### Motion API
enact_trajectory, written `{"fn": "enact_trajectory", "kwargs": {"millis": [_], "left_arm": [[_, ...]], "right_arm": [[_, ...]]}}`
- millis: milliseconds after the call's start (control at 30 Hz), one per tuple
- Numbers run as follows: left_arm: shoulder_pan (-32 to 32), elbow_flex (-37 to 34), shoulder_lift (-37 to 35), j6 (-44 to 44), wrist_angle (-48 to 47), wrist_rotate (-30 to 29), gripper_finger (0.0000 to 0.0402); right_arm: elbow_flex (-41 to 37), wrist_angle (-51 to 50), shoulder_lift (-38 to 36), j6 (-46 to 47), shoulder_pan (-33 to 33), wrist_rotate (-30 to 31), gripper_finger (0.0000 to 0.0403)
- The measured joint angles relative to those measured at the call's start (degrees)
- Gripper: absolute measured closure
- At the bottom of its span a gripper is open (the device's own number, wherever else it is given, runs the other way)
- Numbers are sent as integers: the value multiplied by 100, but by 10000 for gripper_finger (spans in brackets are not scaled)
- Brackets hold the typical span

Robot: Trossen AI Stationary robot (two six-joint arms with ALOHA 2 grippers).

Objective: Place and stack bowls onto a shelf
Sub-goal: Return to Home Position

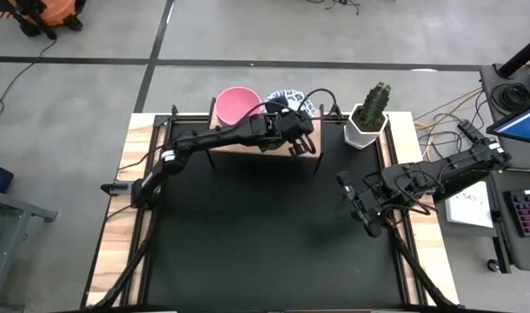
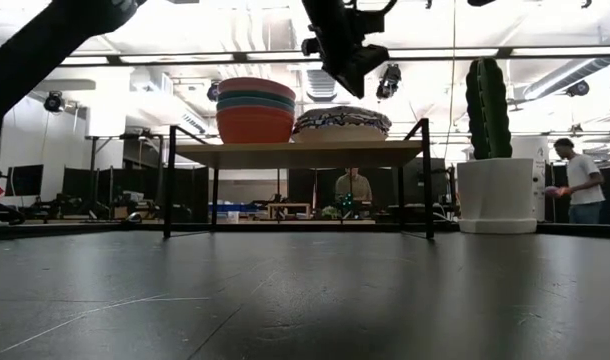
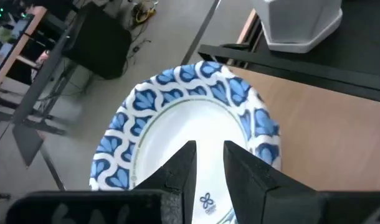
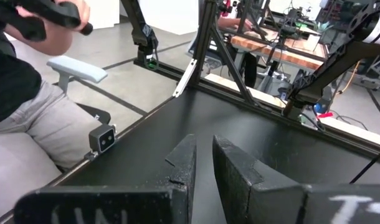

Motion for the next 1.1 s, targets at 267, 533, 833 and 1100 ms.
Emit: {"fn": "enact_trajectory", "kwargs": {"millis": [267,533,833,1100], "left_arm": [[-473,2,-394,-331,-745,19,339],[-1529,-26,-560,-797,-1781,-390,339],[-2246,-96,-652,-1113,-2230,-465,339],[-2403,-1128,-1158,-1794,-2266,-625,351]], "right_arm": [[0,-12,-1,-55,1,0,360],[-111,-27,-42,-305,-1,4,360],[-454,348,-222,-422,-298,208,360],[-538,422,-237,-252,-517,210,360]]}}
